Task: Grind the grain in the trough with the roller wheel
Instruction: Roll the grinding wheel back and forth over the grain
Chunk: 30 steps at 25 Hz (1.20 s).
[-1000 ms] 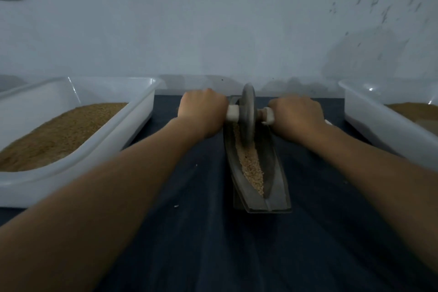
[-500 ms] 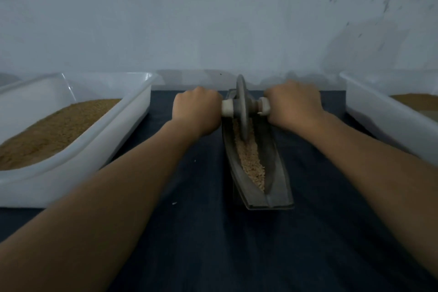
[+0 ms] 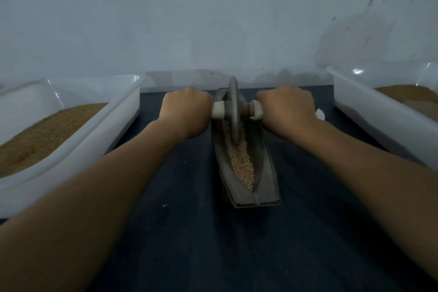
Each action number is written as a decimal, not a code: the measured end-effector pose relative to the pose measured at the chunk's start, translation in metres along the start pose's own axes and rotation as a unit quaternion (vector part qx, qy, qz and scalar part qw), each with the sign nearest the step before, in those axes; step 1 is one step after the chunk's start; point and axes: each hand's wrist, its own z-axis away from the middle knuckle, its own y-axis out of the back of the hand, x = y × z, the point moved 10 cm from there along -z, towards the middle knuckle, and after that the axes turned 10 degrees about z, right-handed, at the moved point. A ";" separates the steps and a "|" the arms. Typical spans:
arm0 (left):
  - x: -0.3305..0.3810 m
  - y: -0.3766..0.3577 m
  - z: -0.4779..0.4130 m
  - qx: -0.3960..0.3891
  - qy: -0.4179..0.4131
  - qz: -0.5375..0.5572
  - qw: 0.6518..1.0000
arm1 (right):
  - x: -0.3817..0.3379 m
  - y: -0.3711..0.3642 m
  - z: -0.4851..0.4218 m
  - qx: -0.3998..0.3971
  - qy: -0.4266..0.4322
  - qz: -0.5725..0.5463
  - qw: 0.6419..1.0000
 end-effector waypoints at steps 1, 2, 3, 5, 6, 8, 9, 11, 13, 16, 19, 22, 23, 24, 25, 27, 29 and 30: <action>-0.005 -0.007 -0.009 -0.033 0.013 0.020 0.999 | -0.004 0.000 -0.012 -0.016 0.005 0.008 1.000; -0.007 -0.010 -0.011 -0.047 0.020 0.033 0.998 | -0.006 0.001 -0.017 -0.032 0.014 0.015 0.999; -0.006 -0.009 -0.005 -0.046 0.014 0.031 0.998 | -0.005 0.001 -0.014 -0.043 0.028 0.014 0.999; 0.000 0.004 0.021 0.030 -0.026 0.023 0.999 | 0.001 0.008 0.013 -0.010 0.054 0.019 0.998; 0.007 0.013 0.042 0.077 -0.065 0.008 0.995 | 0.002 0.019 0.034 0.048 0.063 0.035 0.996; 0.012 0.035 0.068 0.148 -0.119 0.008 0.982 | 0.005 0.040 0.063 0.140 0.064 0.049 0.987; 0.009 0.036 0.065 0.152 -0.123 0.020 0.980 | 0.006 0.039 0.063 0.137 0.064 0.055 0.987; 0.000 0.017 0.051 0.106 -0.067 0.012 0.992 | 0.002 0.022 0.043 0.076 0.060 0.056 0.994; -0.013 -0.002 0.015 0.042 0.013 0.018 0.999 | 0.002 0.004 0.008 0.007 0.029 0.023 0.999; -0.015 -0.005 -0.013 0.002 0.031 0.012 0.999 | 0.005 -0.008 -0.014 -0.018 0.009 -0.006 1.000; -0.014 0.005 0.026 0.043 -0.017 0.018 0.999 | 0.006 0.002 0.018 0.038 0.052 0.014 0.998; -0.009 0.030 0.079 0.125 -0.090 0.030 0.988 | 0.012 0.037 0.064 0.144 0.073 0.061 0.985; -0.010 0.034 0.082 0.134 -0.097 0.031 0.986 | 0.015 0.041 0.068 0.146 0.071 0.067 0.984; -0.012 0.030 0.080 0.122 -0.087 0.023 0.988 | 0.016 0.038 0.067 0.132 0.067 0.073 0.986; -0.013 0.020 0.074 0.094 -0.063 0.007 0.994 | 0.014 0.033 0.062 0.107 0.058 0.078 0.989; -0.017 0.003 0.045 0.066 -0.008 0.011 0.998 | 0.007 0.019 0.033 0.065 0.039 0.062 0.995; -0.023 -0.003 0.016 0.022 0.048 0.044 0.998 | 0.002 0.013 0.001 0.007 0.011 0.028 1.000; -0.025 -0.008 0.007 -0.003 0.062 0.050 0.997 | 0.000 0.009 -0.009 -0.019 0.007 0.023 1.000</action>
